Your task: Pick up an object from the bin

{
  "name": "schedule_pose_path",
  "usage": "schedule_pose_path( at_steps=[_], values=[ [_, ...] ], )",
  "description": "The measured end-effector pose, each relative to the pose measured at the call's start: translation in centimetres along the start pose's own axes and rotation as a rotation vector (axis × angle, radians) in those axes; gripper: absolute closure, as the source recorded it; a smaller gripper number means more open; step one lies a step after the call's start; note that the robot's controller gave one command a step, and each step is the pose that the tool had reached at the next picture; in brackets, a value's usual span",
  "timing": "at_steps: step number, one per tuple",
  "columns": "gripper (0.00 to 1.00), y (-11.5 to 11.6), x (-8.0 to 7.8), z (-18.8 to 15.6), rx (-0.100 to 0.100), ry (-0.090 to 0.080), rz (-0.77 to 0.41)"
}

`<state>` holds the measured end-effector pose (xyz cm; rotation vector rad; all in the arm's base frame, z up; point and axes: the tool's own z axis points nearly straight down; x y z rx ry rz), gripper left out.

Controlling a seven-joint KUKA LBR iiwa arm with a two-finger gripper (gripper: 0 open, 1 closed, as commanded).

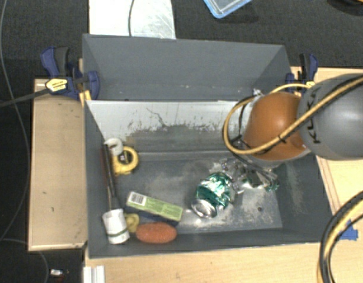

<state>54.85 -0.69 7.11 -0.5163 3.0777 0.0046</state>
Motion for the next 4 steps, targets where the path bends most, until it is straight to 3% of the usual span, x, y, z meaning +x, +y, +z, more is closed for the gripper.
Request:
schedule_pose_path(
  at_steps=[3,4],
  values=[
    [1.0,-0.9,0.6,0.0,0.0,0.0,0.006],
    [1.0,-2.3,1.2,0.0,-0.001,-0.001,0.01]
  ],
)
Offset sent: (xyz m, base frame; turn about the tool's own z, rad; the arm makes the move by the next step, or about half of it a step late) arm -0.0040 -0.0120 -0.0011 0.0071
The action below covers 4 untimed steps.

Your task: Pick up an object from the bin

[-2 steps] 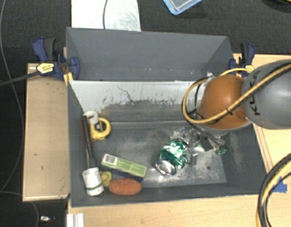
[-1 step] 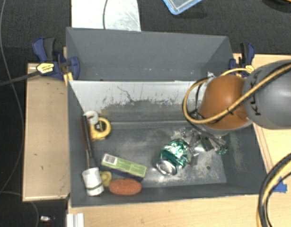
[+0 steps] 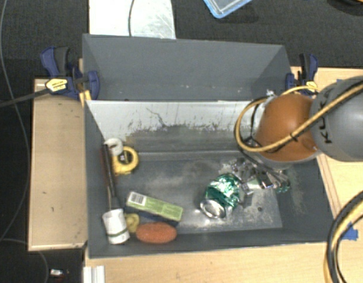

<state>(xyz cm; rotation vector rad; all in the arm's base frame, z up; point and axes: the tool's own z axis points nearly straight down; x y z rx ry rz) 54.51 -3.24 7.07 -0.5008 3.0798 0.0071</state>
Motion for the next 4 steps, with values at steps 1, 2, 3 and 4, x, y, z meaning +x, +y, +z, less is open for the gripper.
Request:
schedule_pose_path(
  at_steps=[1,2,3,4],
  values=[
    [1.0,-0.6,0.2,0.0,0.001,0.0,0.0],
    [1.0,5.9,1.3,0.0,0.001,-0.004,-0.138],
    [1.0,4.3,1.1,-5.8,0.0,0.0,-0.102],
    [1.0,5.2,1.4,-4.9,0.0,-0.009,-0.105]
  ],
)
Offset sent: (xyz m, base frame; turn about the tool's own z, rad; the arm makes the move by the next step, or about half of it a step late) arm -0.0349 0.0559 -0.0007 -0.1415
